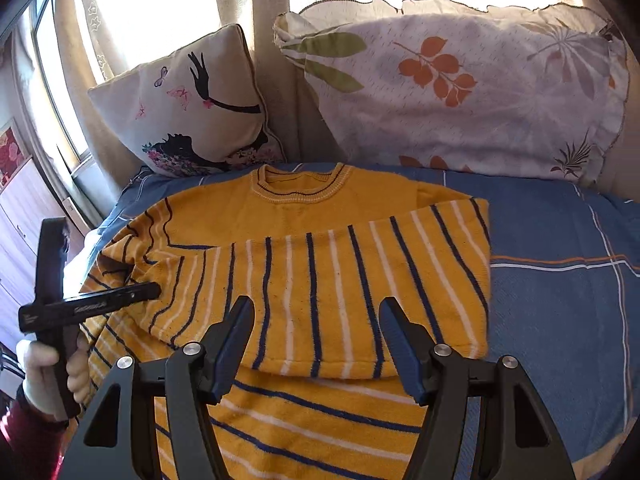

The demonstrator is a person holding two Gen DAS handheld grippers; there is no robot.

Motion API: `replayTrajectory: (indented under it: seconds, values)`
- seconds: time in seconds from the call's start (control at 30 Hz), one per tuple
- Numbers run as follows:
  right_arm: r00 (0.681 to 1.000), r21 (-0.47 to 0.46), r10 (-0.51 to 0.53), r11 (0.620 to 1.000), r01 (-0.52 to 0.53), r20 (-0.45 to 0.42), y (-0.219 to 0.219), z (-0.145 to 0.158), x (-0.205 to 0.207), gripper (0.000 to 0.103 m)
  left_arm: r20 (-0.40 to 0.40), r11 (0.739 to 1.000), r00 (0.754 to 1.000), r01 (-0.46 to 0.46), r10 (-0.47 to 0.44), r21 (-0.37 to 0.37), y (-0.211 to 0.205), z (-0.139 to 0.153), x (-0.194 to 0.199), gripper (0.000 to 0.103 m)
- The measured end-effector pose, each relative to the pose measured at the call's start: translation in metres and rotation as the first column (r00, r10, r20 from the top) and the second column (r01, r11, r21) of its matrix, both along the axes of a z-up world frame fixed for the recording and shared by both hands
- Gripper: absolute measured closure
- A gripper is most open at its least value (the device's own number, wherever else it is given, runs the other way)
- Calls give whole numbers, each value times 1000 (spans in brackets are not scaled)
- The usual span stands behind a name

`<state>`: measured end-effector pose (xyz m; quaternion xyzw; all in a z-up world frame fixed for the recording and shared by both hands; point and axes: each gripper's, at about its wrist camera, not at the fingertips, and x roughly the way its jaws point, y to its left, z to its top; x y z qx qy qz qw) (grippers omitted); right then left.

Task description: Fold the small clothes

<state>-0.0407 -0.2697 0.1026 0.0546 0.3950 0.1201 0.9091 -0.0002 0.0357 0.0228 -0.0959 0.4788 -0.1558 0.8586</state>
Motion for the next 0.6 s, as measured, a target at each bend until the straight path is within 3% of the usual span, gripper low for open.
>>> replayTrajectory:
  seconds: [0.2, 0.37, 0.4, 0.53, 0.6]
  values:
    - [998, -52, -22, 998, 25, 50, -18, 3, -11, 33, 54, 998, 996, -66, 64, 25, 8, 31, 31, 94]
    - [999, -4, -41, 999, 41, 15, -29, -10, -4, 33, -8, 976, 993, -117, 120, 185, 9, 8, 58, 95]
    - [999, 2, -40, 999, 40, 10, -30, -12, -4, 33, -34, 977, 992, -111, 119, 181, 13, 1, 56, 95]
    - [1000, -13, -26, 1000, 26, 0, -28, -17, -5, 33, 13, 969, 995, -103, 103, 225, 18, 5, 32, 92]
    - [1000, -17, -21, 1000, 21, -8, -27, -19, -4, 33, 26, 978, 996, -89, 85, 190, 25, 15, 17, 88]
